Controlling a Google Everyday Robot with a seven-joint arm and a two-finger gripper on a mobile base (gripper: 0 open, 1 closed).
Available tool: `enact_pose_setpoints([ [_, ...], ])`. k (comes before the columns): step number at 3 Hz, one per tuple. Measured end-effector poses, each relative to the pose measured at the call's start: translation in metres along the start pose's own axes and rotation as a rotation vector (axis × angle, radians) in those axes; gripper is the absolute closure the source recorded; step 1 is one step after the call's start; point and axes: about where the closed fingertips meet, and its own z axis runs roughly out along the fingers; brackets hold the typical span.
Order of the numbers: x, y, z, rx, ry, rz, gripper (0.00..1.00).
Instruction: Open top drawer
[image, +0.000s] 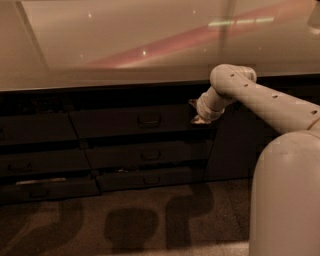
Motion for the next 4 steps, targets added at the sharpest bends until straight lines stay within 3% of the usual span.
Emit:
enact_pose_setpoints([
  [1, 0.000, 0.001, 0.001, -0.002, 0.000, -0.001, 1.00],
  [3, -0.001, -0.001, -0.001, -0.002, 0.000, -0.001, 1.00],
  [4, 0.002, -0.002, -0.016, 0.033, 0.013, -0.003, 1.00],
])
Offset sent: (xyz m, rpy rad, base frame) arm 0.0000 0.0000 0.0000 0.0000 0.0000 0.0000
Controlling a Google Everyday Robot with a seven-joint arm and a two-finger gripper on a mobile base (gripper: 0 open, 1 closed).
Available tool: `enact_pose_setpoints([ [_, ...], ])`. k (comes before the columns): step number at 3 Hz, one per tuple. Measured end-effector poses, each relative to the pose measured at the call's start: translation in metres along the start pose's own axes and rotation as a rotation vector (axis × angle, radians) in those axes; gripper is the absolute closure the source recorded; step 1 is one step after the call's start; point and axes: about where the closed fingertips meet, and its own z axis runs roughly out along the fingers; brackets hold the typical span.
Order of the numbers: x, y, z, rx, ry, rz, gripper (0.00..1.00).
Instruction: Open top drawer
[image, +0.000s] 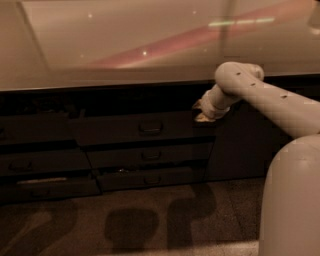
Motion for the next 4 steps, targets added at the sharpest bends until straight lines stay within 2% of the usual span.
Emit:
enact_pose_setpoints([
  [1, -0.003, -0.001, -0.007, 0.000, 0.000, 0.000, 1.00],
  [2, -0.003, 0.010, -0.004, 0.000, 0.004, -0.010, 1.00],
  [4, -0.004, 0.016, -0.008, -0.002, 0.007, -0.015, 1.00],
])
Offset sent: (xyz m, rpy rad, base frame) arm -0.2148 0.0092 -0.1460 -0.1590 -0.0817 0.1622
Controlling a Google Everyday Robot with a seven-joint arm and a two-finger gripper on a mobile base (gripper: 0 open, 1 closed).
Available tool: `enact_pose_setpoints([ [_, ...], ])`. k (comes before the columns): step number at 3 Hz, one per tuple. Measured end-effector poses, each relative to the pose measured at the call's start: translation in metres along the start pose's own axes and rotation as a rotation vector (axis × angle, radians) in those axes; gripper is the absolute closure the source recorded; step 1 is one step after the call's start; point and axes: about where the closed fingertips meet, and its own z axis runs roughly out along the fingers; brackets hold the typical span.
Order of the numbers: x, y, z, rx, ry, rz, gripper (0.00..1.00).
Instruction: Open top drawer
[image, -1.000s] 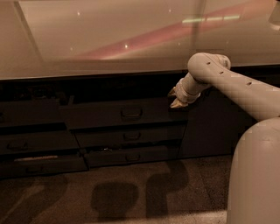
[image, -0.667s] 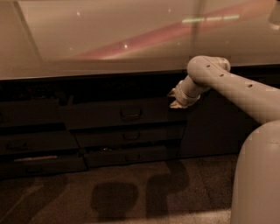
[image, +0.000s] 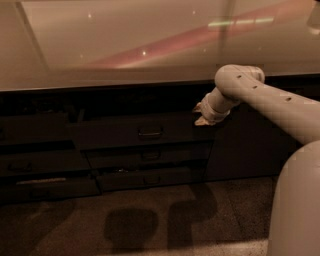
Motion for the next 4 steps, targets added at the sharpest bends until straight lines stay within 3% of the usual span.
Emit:
enact_pose_setpoints([
  [4, -0.0018, 0.0168, -0.0047, -0.004, 0.002, -0.014, 1.00],
])
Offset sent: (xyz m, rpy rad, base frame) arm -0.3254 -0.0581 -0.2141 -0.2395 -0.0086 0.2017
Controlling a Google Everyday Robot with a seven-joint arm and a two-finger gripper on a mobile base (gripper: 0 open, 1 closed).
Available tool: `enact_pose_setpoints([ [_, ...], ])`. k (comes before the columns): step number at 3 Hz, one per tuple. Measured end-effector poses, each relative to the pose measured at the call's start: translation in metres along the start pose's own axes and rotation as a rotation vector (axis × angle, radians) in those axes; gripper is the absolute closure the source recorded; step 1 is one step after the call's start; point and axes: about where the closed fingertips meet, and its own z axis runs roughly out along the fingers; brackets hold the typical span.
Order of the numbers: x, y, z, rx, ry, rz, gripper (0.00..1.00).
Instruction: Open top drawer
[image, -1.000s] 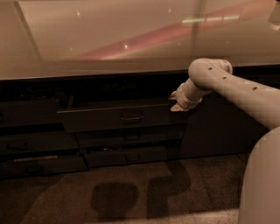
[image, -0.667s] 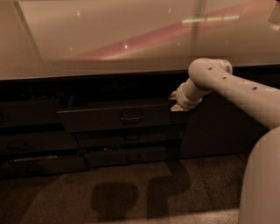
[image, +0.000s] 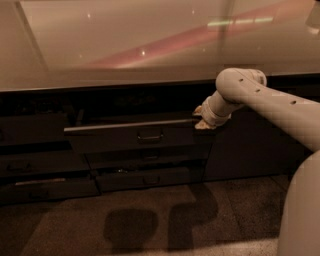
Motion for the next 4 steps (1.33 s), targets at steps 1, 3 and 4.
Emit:
enact_pose_setpoints([
  [1, -0.001, -0.001, -0.004, 0.001, 0.001, -0.002, 1.00],
  [3, -0.002, 0.009, -0.007, 0.001, -0.002, -0.010, 1.00],
  [4, -0.003, 0.017, -0.006, 0.000, -0.003, -0.017, 1.00],
])
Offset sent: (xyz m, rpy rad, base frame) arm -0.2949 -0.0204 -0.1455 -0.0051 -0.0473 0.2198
